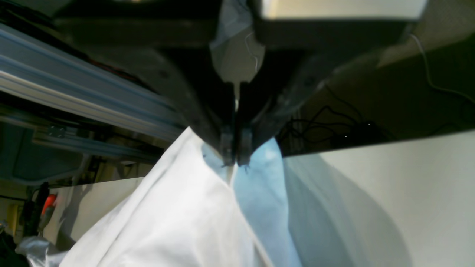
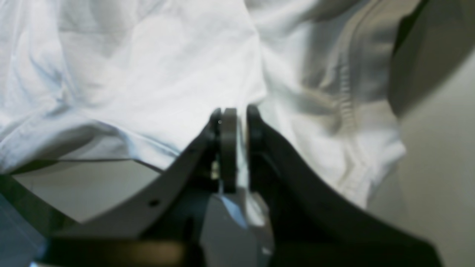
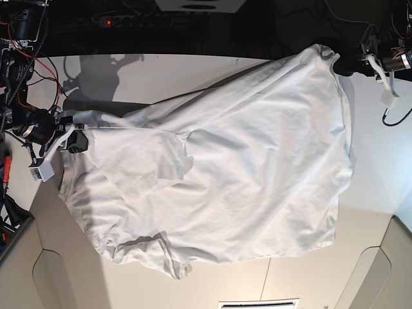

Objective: Layout the t-shirt on the table in an organized manner, then fold the t-shirt properly
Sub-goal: 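Regrasp the t-shirt edge with the left gripper, then hold the t-shirt edge with both grippers and pull it taut, then fold the held edge over the t-shirt body with both grippers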

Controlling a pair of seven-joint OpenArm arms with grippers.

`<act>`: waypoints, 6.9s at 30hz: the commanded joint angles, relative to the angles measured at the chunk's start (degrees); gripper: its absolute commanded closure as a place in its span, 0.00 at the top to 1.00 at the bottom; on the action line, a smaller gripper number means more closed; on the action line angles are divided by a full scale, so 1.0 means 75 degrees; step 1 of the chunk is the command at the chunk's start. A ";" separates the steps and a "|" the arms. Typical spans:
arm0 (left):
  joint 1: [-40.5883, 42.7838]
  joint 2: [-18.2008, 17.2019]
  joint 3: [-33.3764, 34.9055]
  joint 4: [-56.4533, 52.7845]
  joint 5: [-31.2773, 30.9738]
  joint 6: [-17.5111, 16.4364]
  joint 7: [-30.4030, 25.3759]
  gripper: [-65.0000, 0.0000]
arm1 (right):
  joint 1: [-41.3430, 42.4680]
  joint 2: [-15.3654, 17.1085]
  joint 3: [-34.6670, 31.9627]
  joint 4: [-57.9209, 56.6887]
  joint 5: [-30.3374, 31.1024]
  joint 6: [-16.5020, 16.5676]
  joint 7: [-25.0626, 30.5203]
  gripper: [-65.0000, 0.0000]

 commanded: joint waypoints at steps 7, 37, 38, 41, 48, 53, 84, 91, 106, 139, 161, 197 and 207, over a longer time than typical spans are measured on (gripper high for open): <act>-0.0396 -0.0175 -0.1405 0.0067 -0.1397 -0.0095 0.0370 0.00 | 0.0108 0.0111 0.0041 0.0131 0.0146 0.0052 0.0073 0.00; -0.2975 -0.0128 -0.1647 0.0064 0.2183 -0.0095 -0.1539 0.00 | 0.0207 -0.0163 0.0038 0.1274 -0.1816 -0.1364 0.1163 0.00; -0.2975 -0.0128 -0.1495 0.0064 0.2264 -0.0095 -0.1565 0.00 | 0.0207 -0.0265 0.0038 0.1268 -0.1906 -0.1364 0.1163 0.00; -0.2975 -0.0125 -0.0886 0.0064 0.2617 -0.0095 -0.1647 0.00 | 0.0210 -0.0580 0.0038 0.1256 -0.2206 -0.1364 0.1183 0.00; -0.2975 -0.0128 0.0172 0.0064 0.4124 0.0283 -0.2355 0.00 | 0.0216 -0.0758 0.0032 0.1125 -0.3118 -0.1364 0.1859 0.00; -0.2996 -0.0128 0.0172 0.0064 0.4616 0.0554 -0.2567 0.00 | 0.0300 -0.0761 0.0029 0.0589 -0.3281 -0.1527 0.2509 0.00; -0.3684 -0.0163 0.0157 0.0064 0.5284 0.1411 -0.3418 0.43 | 0.1886 -0.0723 0.0003 -0.1856 -0.3107 -0.1553 0.3538 0.38; -0.4019 -0.0154 0.0157 0.0178 0.3952 -0.0095 -0.2658 0.05 | 0.1862 -0.0726 0.0003 -0.0076 -0.2500 -0.1445 0.2148 0.10; -0.4025 -0.0117 0.2716 0.0207 0.1760 -0.0095 -0.0749 0.00 | 0.0102 -0.1268 0.0003 0.1017 -0.0105 0.0289 0.0909 0.00; -0.4913 0.0169 0.2186 -0.0017 0.6994 0.2250 -0.4409 0.00 | 0.1416 -0.0933 0.0012 -0.0950 -0.1740 -0.0146 0.2288 0.00; -0.3777 0.0842 0.2789 -0.1192 0.7064 0.1495 -0.4147 0.00 | 0.1370 -0.0924 0.0009 -0.2550 -0.4202 -0.0731 0.3357 0.00; -0.0119 0.0108 0.1303 -0.0286 0.6496 0.1655 -0.2806 0.00 | -0.2311 -0.0889 0.0026 0.1486 -0.3144 -0.0493 0.1440 0.00; 0.0055 0.0105 0.0930 0.0035 0.6283 0.1486 -0.2602 0.00 | -0.2512 -0.0889 0.0026 0.1495 -0.2906 -0.0498 0.0772 0.00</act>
